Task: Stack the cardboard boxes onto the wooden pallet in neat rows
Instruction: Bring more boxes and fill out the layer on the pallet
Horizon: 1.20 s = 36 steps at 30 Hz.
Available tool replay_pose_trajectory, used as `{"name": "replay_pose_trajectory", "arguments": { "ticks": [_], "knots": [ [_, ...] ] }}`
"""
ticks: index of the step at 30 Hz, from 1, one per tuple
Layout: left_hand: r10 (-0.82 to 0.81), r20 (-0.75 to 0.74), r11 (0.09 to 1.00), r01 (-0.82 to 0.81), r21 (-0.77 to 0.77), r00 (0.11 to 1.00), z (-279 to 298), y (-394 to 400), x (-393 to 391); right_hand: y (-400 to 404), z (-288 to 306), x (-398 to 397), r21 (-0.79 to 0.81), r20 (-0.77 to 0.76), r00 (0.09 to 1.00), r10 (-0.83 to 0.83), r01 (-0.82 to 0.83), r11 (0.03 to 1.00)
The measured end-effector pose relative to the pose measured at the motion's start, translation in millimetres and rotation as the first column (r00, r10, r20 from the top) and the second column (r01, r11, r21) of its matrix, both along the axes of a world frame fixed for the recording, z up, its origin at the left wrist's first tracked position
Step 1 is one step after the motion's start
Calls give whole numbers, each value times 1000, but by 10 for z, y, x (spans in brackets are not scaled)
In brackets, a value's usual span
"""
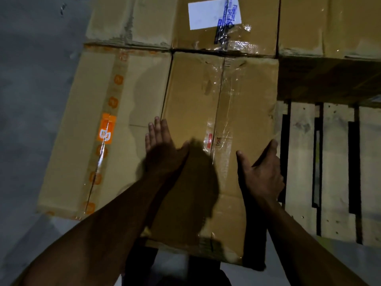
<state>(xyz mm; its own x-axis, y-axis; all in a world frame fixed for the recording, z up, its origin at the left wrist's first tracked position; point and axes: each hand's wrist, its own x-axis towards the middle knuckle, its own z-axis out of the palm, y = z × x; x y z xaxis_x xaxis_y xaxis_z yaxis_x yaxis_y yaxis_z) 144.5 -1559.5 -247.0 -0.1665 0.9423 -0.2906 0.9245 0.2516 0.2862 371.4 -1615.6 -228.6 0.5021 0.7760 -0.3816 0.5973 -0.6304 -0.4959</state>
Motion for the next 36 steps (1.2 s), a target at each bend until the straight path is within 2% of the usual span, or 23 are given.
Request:
{"name": "replay_pose_trajectory", "arguments": {
  "ticks": [2,6,8,10,12,16,19,23,28,36],
  "knots": [
    [-67,-24,997,66,-41,997,45,-11,-67,13,-11,-12,2,7,1000,5,-5,1000],
    [-170,-31,978,165,-124,985,168,-184,-214,-74,9,-58,-41,165,975,147,-142,989],
    [-196,-44,979,193,-68,980,171,-417,-291,-243,67,-99,-94,204,945,254,-240,966],
    [-214,-58,975,210,-67,975,177,-697,-389,-503,125,-154,-151,212,910,356,-329,932],
    [-267,-55,957,258,-135,962,196,-983,-529,-801,176,-225,-212,203,872,445,-404,890],
    [-388,-39,910,376,-176,921,239,-1582,-821,-1367,224,-377,-321,151,815,560,-495,807],
    [-472,1,870,466,-158,882,238,-1951,-1020,-1694,229,-451,-395,175,745,643,-545,739],
    [-598,-31,799,592,-105,801,215,-2133,-1222,-1886,223,-498,-438,196,688,699,-576,690],
    [-612,-223,774,632,31,759,146,-2134,-1192,-1898,189,-563,-379,279,687,671,-563,734],
    [-610,-343,773,632,-58,714,139,-2060,-1154,-1908,101,-527,-344,322,669,670,-577,741]
  ]
}}
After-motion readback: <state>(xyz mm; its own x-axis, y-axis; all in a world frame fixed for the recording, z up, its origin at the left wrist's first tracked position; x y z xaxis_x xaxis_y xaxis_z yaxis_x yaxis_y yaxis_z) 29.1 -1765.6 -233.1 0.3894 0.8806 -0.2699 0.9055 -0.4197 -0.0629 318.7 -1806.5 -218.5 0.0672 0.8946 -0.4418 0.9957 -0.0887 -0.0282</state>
